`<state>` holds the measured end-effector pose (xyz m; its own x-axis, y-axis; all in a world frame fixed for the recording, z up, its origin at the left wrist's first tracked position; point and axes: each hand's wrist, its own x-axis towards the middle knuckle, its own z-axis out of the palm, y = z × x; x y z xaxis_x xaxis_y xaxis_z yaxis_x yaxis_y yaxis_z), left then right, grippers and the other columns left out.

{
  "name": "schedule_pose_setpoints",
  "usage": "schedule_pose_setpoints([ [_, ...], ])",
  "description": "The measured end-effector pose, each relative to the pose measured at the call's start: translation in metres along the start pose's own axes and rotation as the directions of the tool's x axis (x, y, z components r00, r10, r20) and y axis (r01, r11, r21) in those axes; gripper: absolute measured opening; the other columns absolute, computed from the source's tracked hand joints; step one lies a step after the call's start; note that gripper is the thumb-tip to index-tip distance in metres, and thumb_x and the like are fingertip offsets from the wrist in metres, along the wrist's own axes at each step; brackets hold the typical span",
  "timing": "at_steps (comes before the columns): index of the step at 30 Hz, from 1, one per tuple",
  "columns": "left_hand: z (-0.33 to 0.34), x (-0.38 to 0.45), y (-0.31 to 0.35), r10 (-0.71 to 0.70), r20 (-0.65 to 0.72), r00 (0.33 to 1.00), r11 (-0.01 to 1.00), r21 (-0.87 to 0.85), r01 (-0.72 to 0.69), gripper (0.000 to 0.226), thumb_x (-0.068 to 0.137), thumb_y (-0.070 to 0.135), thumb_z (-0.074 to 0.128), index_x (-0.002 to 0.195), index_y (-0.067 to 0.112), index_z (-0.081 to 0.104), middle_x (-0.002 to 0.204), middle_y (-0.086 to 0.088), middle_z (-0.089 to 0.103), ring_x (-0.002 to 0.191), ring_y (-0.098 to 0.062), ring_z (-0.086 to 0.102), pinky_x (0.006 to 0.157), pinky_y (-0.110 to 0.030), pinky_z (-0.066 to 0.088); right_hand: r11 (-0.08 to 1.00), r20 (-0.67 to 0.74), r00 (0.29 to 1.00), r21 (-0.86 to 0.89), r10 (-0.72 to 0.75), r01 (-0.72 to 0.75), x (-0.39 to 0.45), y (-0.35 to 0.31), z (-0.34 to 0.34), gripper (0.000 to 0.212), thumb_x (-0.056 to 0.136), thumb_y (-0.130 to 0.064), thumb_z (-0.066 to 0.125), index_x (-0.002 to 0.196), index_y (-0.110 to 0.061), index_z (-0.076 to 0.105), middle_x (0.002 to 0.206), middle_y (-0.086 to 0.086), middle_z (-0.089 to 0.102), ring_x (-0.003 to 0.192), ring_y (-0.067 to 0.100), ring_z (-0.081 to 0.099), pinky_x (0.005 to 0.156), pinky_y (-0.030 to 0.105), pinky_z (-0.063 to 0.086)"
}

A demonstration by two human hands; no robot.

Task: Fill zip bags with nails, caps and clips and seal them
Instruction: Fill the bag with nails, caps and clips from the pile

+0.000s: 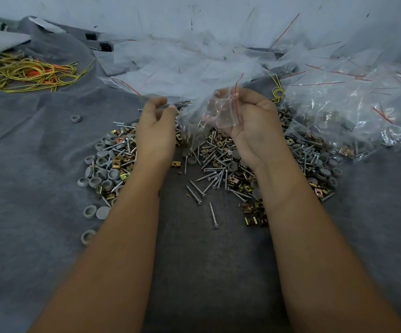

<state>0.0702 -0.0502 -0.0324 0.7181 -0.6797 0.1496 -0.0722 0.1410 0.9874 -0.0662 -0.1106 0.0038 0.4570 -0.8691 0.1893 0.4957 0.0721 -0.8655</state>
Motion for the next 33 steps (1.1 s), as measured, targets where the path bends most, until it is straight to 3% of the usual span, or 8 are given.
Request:
schedule_pose_setpoints([
  [6, -0.006, -0.001, 0.009, 0.052, -0.074, 0.996, 0.986, -0.151, -0.063, 0.032, 0.09, -0.004, 0.056, 0.114, 0.017, 0.056, 0.07, 0.003, 0.061, 0.056, -0.006, 0.058, 0.057, -0.021, 0.051, 0.925, 0.121, 0.991, 0.37, 0.051, -0.093, 0.002, 0.004, 0.013, 0.024, 0.094, 0.012, 0.039, 0.088, 0.004, 0.061, 0.087, 0.012, 0.071, 0.104, 0.034, 0.067, 0.08, 0.045, 0.059],
  [10, -0.019, 0.004, 0.008, 0.218, -0.336, 0.916, 0.972, 0.158, -0.174, 0.03, 0.091, 0.0, 0.052, 0.111, 0.018, 0.065, 0.108, -0.001, 0.057, 0.095, -0.016, 0.057, 0.08, -0.009, 0.043, 0.976, 0.022, 0.997, -0.203, 0.08, -0.074, 0.0, 0.009, 0.01, 0.041, 0.091, 0.009, 0.046, 0.073, -0.014, 0.075, 0.089, 0.0, 0.075, 0.077, 0.015, 0.072, 0.065, 0.034, 0.06],
  [12, -0.021, 0.002, 0.007, 0.352, -0.328, 0.876, 0.884, 0.424, -0.197, 0.028, 0.089, 0.006, 0.054, 0.11, 0.021, 0.066, 0.116, -0.001, 0.053, 0.107, -0.014, 0.047, 0.083, 0.002, 0.029, 0.745, -0.028, 1.0, -0.666, -0.002, -0.017, -0.003, 0.014, 0.005, 0.04, 0.088, 0.007, 0.046, 0.081, -0.02, 0.076, 0.091, -0.002, 0.074, 0.07, 0.013, 0.069, 0.057, 0.028, 0.055],
  [14, -0.013, -0.005, 0.008, 0.364, -0.167, 0.916, 0.893, 0.341, -0.293, 0.016, 0.089, 0.015, 0.055, 0.098, 0.023, 0.066, 0.096, 0.005, 0.061, 0.087, -0.004, 0.052, 0.076, -0.011, 0.042, 0.523, 0.001, 0.997, -0.852, -0.072, 0.039, -0.005, 0.018, 0.002, 0.027, 0.089, -0.002, 0.054, 0.087, -0.018, 0.075, 0.085, -0.007, 0.072, 0.067, 0.004, 0.065, 0.055, 0.019, 0.051],
  [20, 0.012, -0.021, 0.005, 0.232, 0.295, 0.927, 0.894, 0.31, -0.323, 0.029, 0.083, 0.053, 0.058, 0.096, 0.027, 0.059, 0.075, 0.004, 0.059, 0.067, -0.012, 0.059, 0.06, -0.039, 0.054, 0.321, 0.124, 0.989, -0.936, -0.076, 0.142, -0.007, 0.019, 0.0, 0.012, 0.086, -0.021, 0.066, 0.075, -0.025, 0.069, 0.064, -0.011, 0.06, 0.059, -0.003, 0.056, 0.047, 0.016, 0.035],
  [24, 0.01, -0.012, 0.001, 0.212, 0.138, 0.967, 0.927, 0.285, -0.244, 0.016, 0.096, 0.024, 0.055, 0.082, 0.029, 0.057, 0.071, 0.005, 0.062, 0.061, -0.008, 0.06, 0.058, -0.03, 0.052, 0.367, 0.16, 0.984, -0.913, -0.077, 0.177, -0.01, 0.013, 0.003, 0.013, 0.09, -0.026, 0.064, 0.1, -0.033, 0.066, 0.082, -0.022, 0.056, 0.073, -0.01, 0.053, 0.055, 0.007, 0.033],
  [28, 0.01, -0.008, 0.0, 0.193, -0.019, 0.981, 0.967, 0.175, -0.187, 0.022, 0.097, 0.017, 0.052, 0.077, 0.027, 0.054, 0.071, -0.002, 0.058, 0.065, -0.015, 0.052, 0.061, -0.031, 0.045, 0.517, 0.102, 0.981, -0.838, -0.163, 0.172, -0.015, 0.008, 0.005, 0.013, 0.086, -0.02, 0.062, 0.089, -0.029, 0.053, 0.088, -0.011, 0.06, 0.074, 0.001, 0.056, 0.059, 0.006, 0.042],
  [33, 0.011, -0.004, 0.001, 0.144, -0.09, 0.986, 0.988, 0.071, -0.138, 0.023, 0.094, 0.015, 0.054, 0.073, 0.024, 0.055, 0.067, 0.0, 0.057, 0.062, -0.015, 0.05, 0.061, -0.031, 0.042, 0.165, 0.263, 0.961, -0.955, 0.082, 0.247, -0.018, 0.008, 0.006, 0.007, 0.077, -0.024, 0.067, 0.07, -0.024, 0.067, 0.069, -0.01, 0.065, 0.066, 0.004, 0.059, 0.06, 0.025, 0.046],
])
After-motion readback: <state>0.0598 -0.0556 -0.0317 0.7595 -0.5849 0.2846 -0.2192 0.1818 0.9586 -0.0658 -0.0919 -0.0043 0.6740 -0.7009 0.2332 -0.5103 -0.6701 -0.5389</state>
